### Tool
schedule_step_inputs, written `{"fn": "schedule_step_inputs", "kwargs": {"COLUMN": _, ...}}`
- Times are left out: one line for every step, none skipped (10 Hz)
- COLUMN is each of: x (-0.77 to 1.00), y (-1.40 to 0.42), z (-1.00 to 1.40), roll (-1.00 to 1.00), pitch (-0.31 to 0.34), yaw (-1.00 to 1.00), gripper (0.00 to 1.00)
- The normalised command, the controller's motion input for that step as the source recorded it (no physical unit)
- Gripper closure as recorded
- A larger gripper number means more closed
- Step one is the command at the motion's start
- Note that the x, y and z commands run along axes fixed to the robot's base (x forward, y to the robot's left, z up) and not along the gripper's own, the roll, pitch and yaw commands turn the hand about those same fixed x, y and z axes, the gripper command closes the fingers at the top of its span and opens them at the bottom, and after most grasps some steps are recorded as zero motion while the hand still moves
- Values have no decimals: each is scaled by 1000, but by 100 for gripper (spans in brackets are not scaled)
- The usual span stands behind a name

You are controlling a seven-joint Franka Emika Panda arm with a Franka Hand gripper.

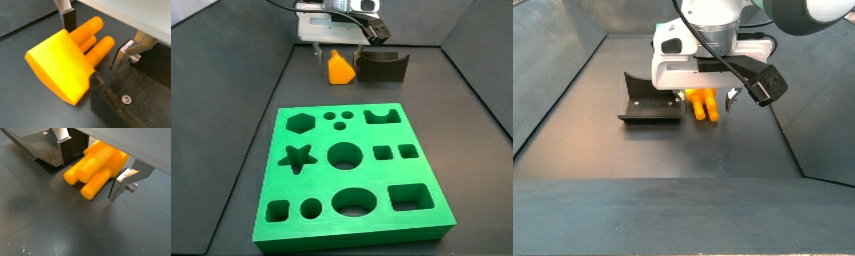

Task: Pick up the 3 prong object. Move up. Place the 3 prong object on the fixture. Regrasp the 3 prong object. Move to above the board. Insert the 3 prong object.
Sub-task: Pick up the 3 prong object.

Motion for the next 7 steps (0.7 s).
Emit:
{"fn": "schedule_step_inputs", "kwargs": {"x": 71, "y": 26, "z": 0, "roll": 170, "pitch": 81, "yaw": 0, "gripper": 0}}
{"fn": "schedule_step_inputs", "kwargs": {"x": 37, "y": 0, "z": 0, "roll": 63, "pitch": 41, "yaw": 0, "gripper": 0}}
{"fn": "schedule_step_inputs", "kwargs": {"x": 0, "y": -6, "z": -434, "roll": 219, "pitch": 11, "yaw": 0, "gripper": 0}}
{"fn": "schedule_step_inputs", "kwargs": {"x": 0, "y": 0, "z": -331, "roll": 154, "pitch": 13, "yaw": 0, "gripper": 0}}
{"fn": "schedule_step_inputs", "kwargs": {"x": 0, "y": 0, "z": -200, "roll": 73, "pitch": 20, "yaw": 0, "gripper": 0}}
{"fn": "schedule_step_inputs", "kwargs": {"x": 69, "y": 0, "z": -83, "roll": 3, "pitch": 46, "yaw": 0, "gripper": 0}}
{"fn": "schedule_step_inputs", "kwargs": {"x": 0, "y": 0, "z": -34, "roll": -17, "pitch": -3, "yaw": 0, "gripper": 0}}
